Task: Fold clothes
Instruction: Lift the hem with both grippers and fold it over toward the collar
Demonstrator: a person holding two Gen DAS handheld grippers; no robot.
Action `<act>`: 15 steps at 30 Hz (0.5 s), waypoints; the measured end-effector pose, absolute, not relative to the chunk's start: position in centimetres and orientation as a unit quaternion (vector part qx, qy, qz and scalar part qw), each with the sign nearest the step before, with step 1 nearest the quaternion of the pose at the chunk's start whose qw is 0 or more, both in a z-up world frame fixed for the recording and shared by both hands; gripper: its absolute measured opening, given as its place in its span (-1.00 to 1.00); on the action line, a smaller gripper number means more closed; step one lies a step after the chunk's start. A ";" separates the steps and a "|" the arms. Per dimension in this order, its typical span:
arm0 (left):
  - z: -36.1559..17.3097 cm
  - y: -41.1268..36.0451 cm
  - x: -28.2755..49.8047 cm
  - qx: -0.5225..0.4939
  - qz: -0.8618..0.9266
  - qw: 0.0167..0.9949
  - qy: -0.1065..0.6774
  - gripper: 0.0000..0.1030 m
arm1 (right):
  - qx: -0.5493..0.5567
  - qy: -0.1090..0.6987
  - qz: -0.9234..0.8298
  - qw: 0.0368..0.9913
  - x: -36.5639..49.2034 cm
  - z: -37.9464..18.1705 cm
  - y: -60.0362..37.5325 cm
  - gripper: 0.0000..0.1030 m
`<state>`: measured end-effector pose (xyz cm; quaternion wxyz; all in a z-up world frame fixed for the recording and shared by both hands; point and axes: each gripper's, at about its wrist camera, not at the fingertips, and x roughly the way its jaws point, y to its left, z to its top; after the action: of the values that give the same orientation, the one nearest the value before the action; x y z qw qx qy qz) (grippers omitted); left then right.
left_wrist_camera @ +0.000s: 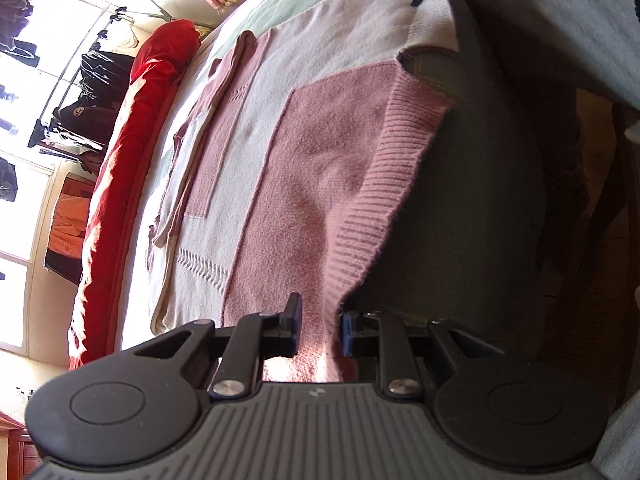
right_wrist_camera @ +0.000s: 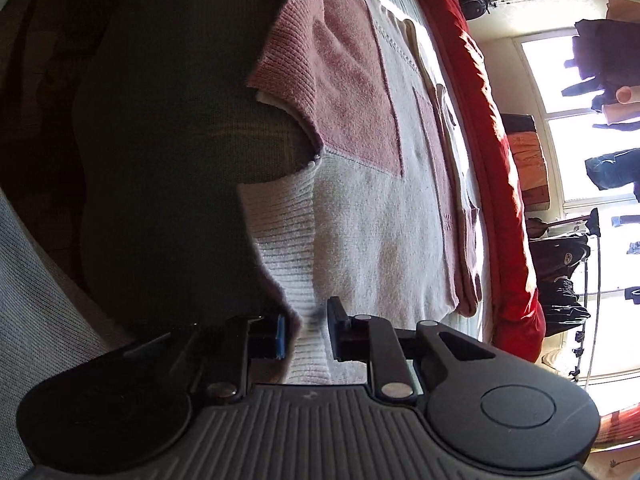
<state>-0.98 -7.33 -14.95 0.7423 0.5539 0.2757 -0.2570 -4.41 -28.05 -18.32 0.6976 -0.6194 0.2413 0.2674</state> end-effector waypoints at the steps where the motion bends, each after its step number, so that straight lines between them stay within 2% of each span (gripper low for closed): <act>1: -15.1 -7.3 -1.1 0.556 -0.256 0.740 0.279 -0.69 | -0.618 0.242 0.268 0.699 -4.4 -18.0 -28.1 -0.82; 3: -15.0 -7.4 -1.1 0.557 -0.247 0.743 0.275 -0.93 | -0.605 0.252 0.266 0.707 -4.0 -17.3 -28.2 -0.85; 15: -11.9 -7.7 1.1 0.578 -0.213 0.756 0.224 -0.93 | -0.545 0.261 0.236 0.761 -1.5 -11.8 -28.9 -0.86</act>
<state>1.13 -7.73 -11.94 0.7556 0.5776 0.2236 -0.2131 -1.52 -28.92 -11.81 0.7608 -0.5455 0.2612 0.2356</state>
